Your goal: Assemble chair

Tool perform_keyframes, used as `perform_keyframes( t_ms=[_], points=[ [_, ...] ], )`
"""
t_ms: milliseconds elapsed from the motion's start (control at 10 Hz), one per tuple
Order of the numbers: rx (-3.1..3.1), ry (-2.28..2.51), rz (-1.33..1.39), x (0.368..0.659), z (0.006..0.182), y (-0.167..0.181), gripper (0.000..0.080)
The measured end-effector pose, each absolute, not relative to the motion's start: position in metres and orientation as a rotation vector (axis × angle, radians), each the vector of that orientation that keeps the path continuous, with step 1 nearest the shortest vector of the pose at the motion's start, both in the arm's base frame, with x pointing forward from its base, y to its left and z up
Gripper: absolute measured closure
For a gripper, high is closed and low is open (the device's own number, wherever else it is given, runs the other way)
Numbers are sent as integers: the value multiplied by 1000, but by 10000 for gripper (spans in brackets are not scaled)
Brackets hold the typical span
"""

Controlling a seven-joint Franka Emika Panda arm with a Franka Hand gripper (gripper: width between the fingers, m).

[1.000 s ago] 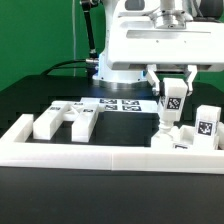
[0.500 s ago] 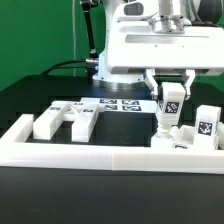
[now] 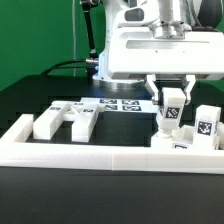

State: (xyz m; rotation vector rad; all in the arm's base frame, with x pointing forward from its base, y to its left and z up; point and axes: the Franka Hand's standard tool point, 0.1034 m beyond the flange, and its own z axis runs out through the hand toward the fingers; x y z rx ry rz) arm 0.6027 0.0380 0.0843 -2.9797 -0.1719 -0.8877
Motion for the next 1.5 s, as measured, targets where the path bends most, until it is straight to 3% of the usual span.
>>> perform_keyframes(
  t_ms=[1200, 1400, 1500],
  points=[
    [-2980, -154, -891, 603, 77, 38, 508],
    [-2984, -155, -871, 601, 74, 39, 278],
    [-2984, -155, -871, 601, 74, 39, 278]
  ],
)
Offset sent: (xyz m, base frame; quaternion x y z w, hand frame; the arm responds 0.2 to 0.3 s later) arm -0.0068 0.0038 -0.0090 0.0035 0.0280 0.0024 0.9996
